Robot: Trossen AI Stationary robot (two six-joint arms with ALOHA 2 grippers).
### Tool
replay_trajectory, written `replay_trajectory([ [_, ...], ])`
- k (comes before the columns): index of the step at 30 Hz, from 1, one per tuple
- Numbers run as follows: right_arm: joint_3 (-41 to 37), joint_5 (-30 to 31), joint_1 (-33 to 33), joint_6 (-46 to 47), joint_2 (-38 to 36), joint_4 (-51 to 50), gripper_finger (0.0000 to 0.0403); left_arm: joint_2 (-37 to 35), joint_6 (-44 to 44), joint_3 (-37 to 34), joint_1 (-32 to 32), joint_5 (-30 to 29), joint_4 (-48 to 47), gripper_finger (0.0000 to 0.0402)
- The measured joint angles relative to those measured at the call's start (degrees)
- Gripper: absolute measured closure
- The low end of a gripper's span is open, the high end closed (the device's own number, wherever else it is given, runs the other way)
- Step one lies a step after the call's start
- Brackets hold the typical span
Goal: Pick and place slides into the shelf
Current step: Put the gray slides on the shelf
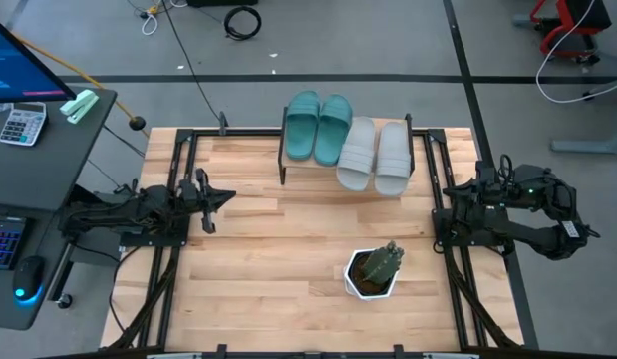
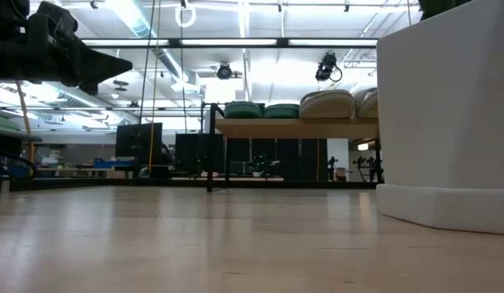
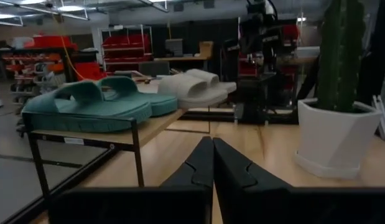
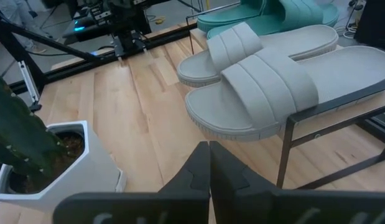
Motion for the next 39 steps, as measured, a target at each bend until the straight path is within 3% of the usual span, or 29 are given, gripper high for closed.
replay_trajectory([
  [10,0.0,0.0,0.0,-0.2,0.0,0.3,0.0403,-0.2,5.6,0.0,0.0,4.2,1.6,0.0397],
  [17,0.0,-1.2,0.0,-5.1,0.0,-1.5,0.0403,-0.2,3.5,0.0,0.0,6.1,-0.9,0.0377],
  [21,0.0,-2.6,0.0,-5.6,-0.5,-3.3,0.0403,-0.2,3.1,0.0,0.0,6.1,-1.0,0.0385],
  [27,0.0,0.0,0.0,-4.0,-0.9,-7.9,0.0403,-0.2,3.0,-0.1,0.0,6.1,-1.3,0.0397],
  [31,-0.3,0.2,-0.3,-3.2,-1.0,-4.6,0.0403,-0.2,2.7,-0.1,0.0,6.1,-1.3,0.0385],
  [39,-12.0,-6.0,-1.9,0.1,-1.0,21.8,0.0403,-0.2,2.0,-0.1,0.0,6.1,-1.2,0.0384],
])
